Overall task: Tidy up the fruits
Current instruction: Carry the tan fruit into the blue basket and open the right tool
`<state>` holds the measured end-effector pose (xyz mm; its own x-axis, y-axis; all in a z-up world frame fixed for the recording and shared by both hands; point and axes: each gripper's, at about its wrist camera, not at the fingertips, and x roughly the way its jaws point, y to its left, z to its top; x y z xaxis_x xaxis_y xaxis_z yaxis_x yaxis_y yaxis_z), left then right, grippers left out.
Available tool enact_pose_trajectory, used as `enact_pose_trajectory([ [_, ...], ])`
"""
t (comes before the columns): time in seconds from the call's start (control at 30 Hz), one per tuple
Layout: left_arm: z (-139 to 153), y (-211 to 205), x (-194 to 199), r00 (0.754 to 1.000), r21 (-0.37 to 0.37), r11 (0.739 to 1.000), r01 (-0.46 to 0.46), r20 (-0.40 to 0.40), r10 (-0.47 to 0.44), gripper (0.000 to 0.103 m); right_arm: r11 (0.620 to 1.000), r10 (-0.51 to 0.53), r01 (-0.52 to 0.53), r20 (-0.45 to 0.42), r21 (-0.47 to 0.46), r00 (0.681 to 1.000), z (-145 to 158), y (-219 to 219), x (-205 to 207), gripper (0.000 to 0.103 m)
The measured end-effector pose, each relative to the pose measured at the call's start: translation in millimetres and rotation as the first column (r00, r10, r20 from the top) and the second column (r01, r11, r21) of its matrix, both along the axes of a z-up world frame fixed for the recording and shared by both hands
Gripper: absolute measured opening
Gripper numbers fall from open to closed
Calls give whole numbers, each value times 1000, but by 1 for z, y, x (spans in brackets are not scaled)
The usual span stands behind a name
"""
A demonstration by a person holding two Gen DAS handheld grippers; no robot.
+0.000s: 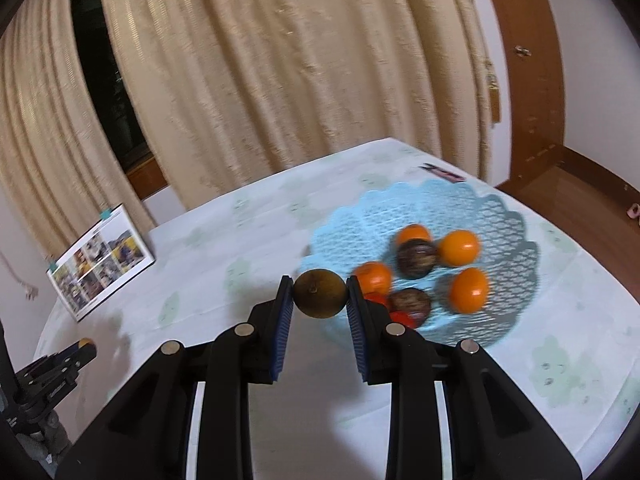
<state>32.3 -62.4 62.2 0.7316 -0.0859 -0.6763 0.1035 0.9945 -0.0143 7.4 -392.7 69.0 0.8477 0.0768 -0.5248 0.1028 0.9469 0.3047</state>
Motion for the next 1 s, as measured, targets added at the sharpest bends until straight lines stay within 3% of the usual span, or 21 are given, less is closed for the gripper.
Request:
enact_pose_trajectory([
  [0.5, 4, -42, 1, 998, 25, 997, 69, -4, -69, 28, 993, -98, 100, -35, 67, 995, -23, -61, -8, 29],
  [0.53, 5, -45, 1, 997, 25, 997, 76, -5, -76, 28, 992, -102, 104, -35, 75, 994, -23, -64, -8, 31],
  [0.6, 6, -51, 2, 996, 25, 996, 90, -6, -90, 28, 986, -134, 135, -22, 96, 991, -23, -70, -12, 50],
  [0.83, 16, -92, 6, 982, 15, 982, 190, 2, -190, 28, 968, -244, 242, 15, 67, 970, -27, -86, -31, 50],
  [1.0, 22, -134, 11, 962, 16, 962, 271, 20, -272, 28, 944, -330, 331, 66, -7, 942, -31, -88, -47, 60],
])
